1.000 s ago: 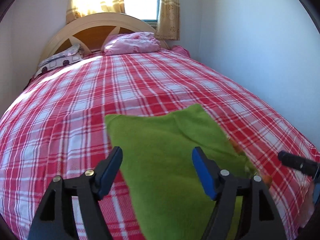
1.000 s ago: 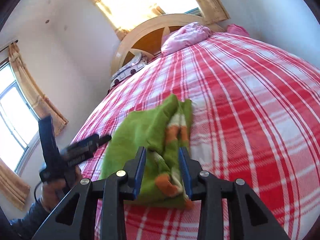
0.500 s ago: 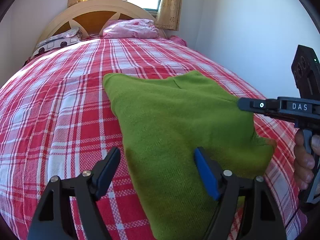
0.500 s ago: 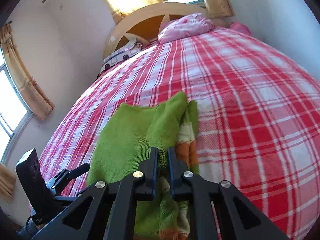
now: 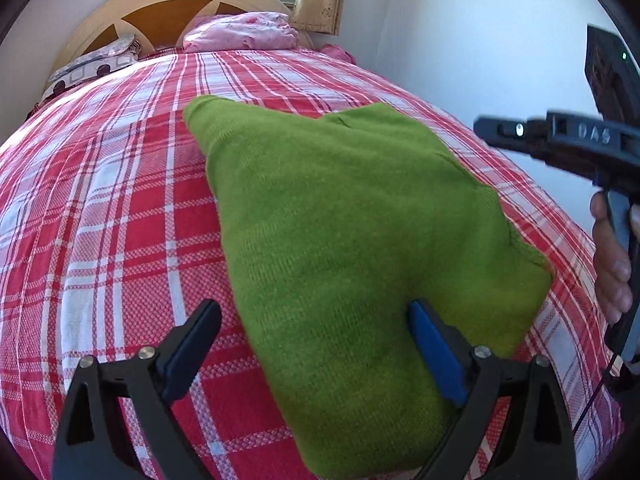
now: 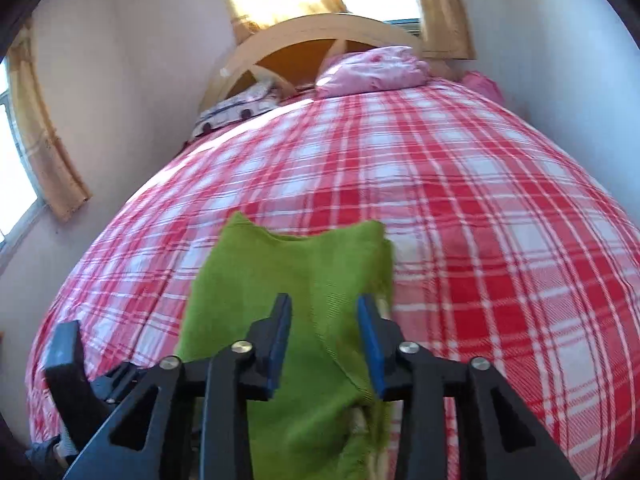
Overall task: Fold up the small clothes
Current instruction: 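Move both grippers to opposite edges of the folded green bundle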
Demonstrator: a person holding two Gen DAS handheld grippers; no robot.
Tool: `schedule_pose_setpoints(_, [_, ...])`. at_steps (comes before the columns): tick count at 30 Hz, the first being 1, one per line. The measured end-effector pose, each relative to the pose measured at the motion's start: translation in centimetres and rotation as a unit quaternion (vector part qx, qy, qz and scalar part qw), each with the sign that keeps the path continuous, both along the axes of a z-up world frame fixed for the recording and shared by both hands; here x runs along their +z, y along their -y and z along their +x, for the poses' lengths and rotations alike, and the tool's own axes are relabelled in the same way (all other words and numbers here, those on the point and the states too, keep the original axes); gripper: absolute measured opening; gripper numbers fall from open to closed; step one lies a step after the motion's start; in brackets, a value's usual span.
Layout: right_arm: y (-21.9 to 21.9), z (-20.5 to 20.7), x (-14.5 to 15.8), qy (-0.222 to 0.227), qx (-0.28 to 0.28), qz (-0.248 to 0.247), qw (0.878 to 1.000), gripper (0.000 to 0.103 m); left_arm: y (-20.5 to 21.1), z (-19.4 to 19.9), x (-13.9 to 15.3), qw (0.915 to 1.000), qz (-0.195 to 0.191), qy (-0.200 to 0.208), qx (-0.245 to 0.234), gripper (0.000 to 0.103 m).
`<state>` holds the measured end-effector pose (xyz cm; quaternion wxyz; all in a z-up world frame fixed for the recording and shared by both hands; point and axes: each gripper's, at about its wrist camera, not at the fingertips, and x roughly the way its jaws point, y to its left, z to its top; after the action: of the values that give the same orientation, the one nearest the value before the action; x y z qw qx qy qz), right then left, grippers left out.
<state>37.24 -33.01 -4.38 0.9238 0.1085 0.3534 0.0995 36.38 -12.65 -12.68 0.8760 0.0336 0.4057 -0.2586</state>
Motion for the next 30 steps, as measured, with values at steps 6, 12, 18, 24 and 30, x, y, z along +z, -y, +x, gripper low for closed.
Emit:
schedule_pose_setpoints(6, [-1.3, 8.4, -5.3, -0.141, 0.005, -0.045, 0.989, 0.038, -0.1, -0.1, -0.1, 1.0000, -0.003, -0.007, 0.005, 0.100])
schedule_pose_setpoints(12, [1.3, 9.7, -6.6, -0.126, -0.031, -0.050, 0.990, 0.036, -0.1, -0.3, -0.3, 0.9999, 0.000, -0.015, 0.005, 0.102])
schedule_pose_setpoints(18, [-1.4, 3.4, -2.1, -0.058, 0.004, -0.056, 0.997, 0.039, -0.4, -0.3, -0.3, 0.9996, -0.014, -0.023, 0.005, 0.103])
schedule_pose_setpoints(24, [-2.3, -2.1, -4.4, -0.058, 0.066, -0.066, 0.994, 0.039, -0.3, -0.4, -0.2, 0.9996, -0.013, -0.024, 0.006, 0.103])
schedule_pose_setpoints(30, [-0.5, -4.3, -7.8, -0.055, 0.063, -0.060, 0.995, 0.032, 0.3, -0.3, -0.2, 0.9997, 0.008, -0.020, 0.005, 0.103])
